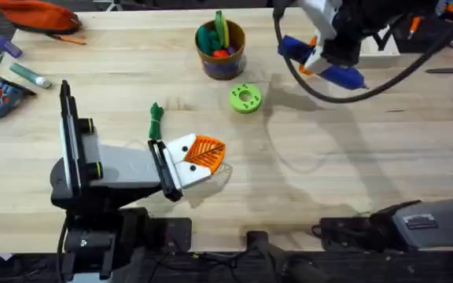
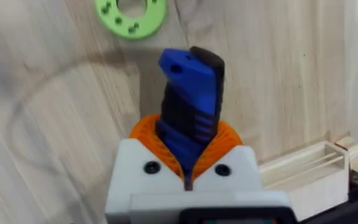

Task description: Pick up the gripper from the table and insert it into the empty holder that is missing its gripper. Then pick up a screw, insert it into the mounting hole, and use the screwdriver to tighten it. Finally, clean up the table by picking up the vegetable and placing it into the bucket.

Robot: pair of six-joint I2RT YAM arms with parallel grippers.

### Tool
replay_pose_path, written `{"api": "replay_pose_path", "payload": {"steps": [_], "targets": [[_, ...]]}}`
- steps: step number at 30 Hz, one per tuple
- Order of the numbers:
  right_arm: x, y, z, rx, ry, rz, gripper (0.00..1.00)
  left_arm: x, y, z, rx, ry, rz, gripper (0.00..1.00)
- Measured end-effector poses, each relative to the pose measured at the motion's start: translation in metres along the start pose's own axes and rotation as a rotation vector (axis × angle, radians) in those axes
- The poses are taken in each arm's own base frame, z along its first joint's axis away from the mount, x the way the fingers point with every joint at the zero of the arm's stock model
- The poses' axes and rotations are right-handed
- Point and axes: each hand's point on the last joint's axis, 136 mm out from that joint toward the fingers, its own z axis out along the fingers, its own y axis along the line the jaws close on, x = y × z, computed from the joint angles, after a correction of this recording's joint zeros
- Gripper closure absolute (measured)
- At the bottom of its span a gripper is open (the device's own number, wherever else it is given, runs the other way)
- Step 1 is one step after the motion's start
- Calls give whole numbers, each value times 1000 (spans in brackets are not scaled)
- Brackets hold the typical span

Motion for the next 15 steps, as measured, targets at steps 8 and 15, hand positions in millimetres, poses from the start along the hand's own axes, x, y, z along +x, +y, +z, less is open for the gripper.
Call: {"api": "replay_pose_path", "payload": {"steps": [8, 15], "targets": [[29, 7, 35, -118, 110, -190, 978, 0, 0, 0, 0, 0, 0, 994], [45, 22, 78, -262, 162, -268, 978, 0, 0, 0, 0, 0, 0, 994]]}}
